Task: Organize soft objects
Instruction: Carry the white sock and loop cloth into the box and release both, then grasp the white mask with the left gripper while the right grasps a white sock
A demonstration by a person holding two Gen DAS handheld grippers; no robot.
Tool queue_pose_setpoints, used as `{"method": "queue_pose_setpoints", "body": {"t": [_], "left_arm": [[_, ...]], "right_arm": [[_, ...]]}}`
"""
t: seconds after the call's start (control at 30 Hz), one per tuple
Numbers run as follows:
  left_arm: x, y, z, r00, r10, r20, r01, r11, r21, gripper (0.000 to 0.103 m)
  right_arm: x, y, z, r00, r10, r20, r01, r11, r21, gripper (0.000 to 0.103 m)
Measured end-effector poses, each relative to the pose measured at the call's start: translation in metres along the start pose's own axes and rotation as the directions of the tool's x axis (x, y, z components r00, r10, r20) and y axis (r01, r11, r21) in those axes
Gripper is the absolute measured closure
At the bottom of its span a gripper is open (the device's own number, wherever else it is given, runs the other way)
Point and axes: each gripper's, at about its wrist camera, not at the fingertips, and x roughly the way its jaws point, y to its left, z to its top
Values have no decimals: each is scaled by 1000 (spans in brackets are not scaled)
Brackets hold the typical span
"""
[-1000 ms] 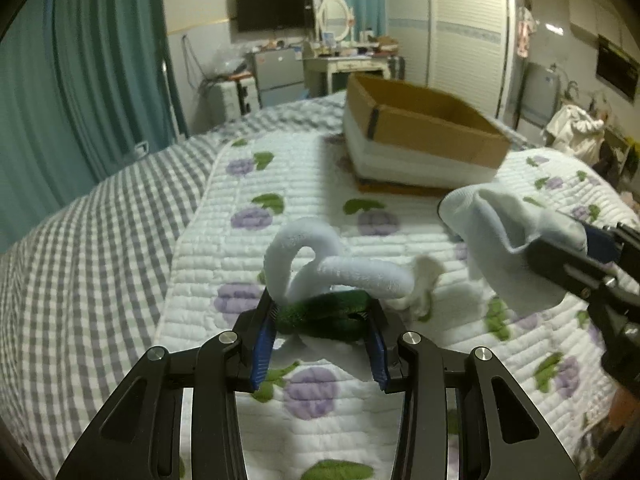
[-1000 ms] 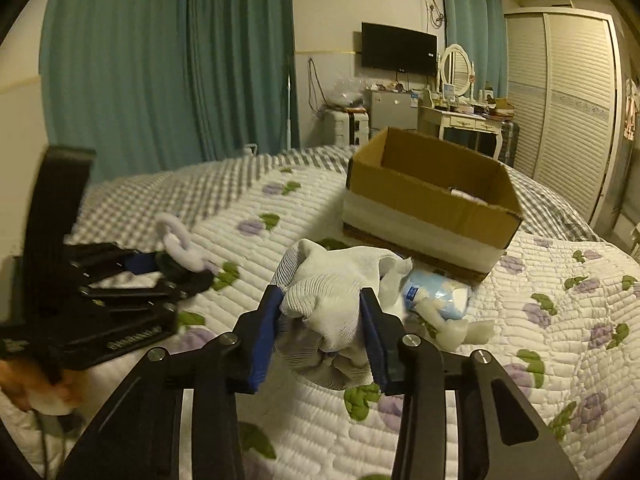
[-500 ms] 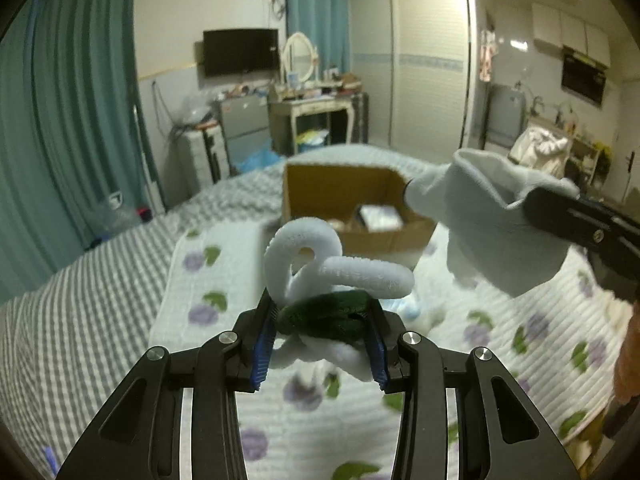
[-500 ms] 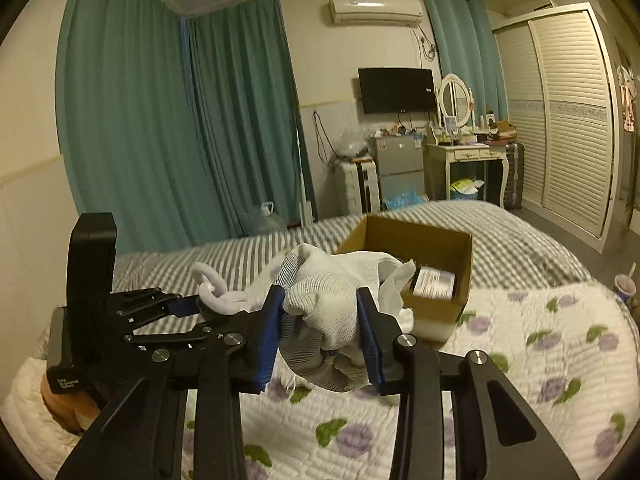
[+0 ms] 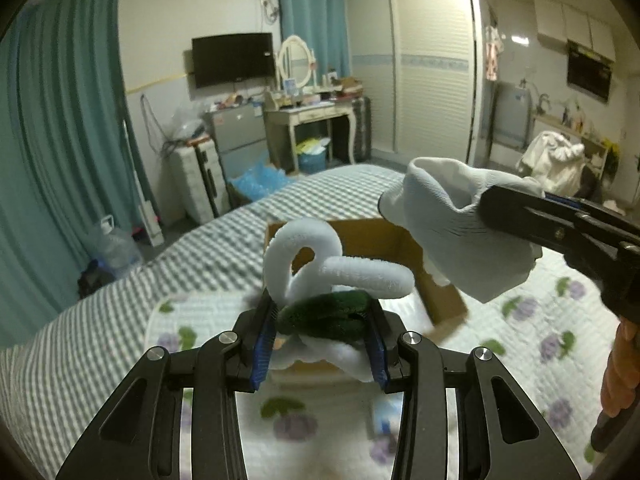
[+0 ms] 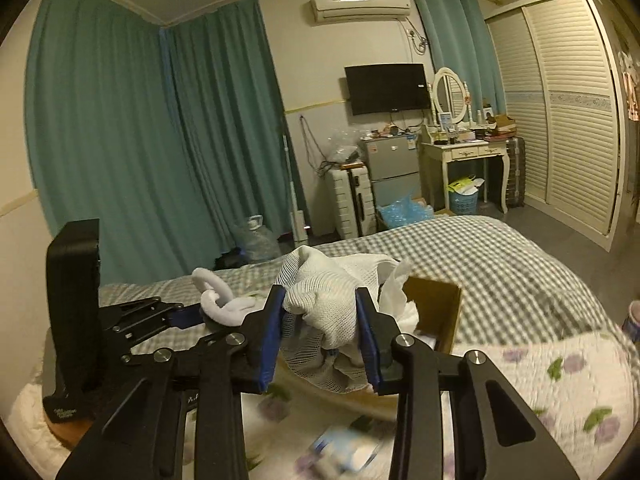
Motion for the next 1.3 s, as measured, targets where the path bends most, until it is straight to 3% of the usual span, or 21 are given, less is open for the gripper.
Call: {"method": "queue_pose_setpoints", "body": {"t": [0.27,0.53,0.57,0.63,0.67,0.73,0.83,1.0,1.17,1.3], "left_arm": [[92,-4,3,998,1,-57,0,1000,27,64],[112,-11,-12,999,1,-52,1,999,32,60],[109,-12,-13,999,-5,-54,6,999,32,58],[105,-15,-11,999,0,-49,2,999,42,21],[95,-16,-12,1000,15,-20,-14,999,43,15],[81,-18,-5,999,32,2,-32,999,38,12],[52,-13,7,999,43,12,-43,999,21,12],[-35,-12,30,990,71,122,-74,997,25,12],[-125,-6,40,969,40,244,-42,999,3,6],[-177,-2,36,955,45,292,-47,999,1,6]], "right_arm": [[92,-53,-14,994,-80,-73,81,997,4,69],[132,-79,-39,987,-119,-104,120,993,-2,66],[132,-81,-40,986,-132,-102,133,991,0,65],[129,-83,-40,982,-159,-103,161,987,8,55],[126,-83,-38,980,-174,-99,177,984,12,44],[115,-84,-31,976,-198,-90,202,979,28,33],[84,-76,-16,973,-226,-57,228,973,42,33],[13,-45,21,965,-262,11,262,965,9,31],[-76,10,52,951,-292,99,299,953,-55,12],[-127,47,52,949,-299,98,308,946,-97,0]]}}
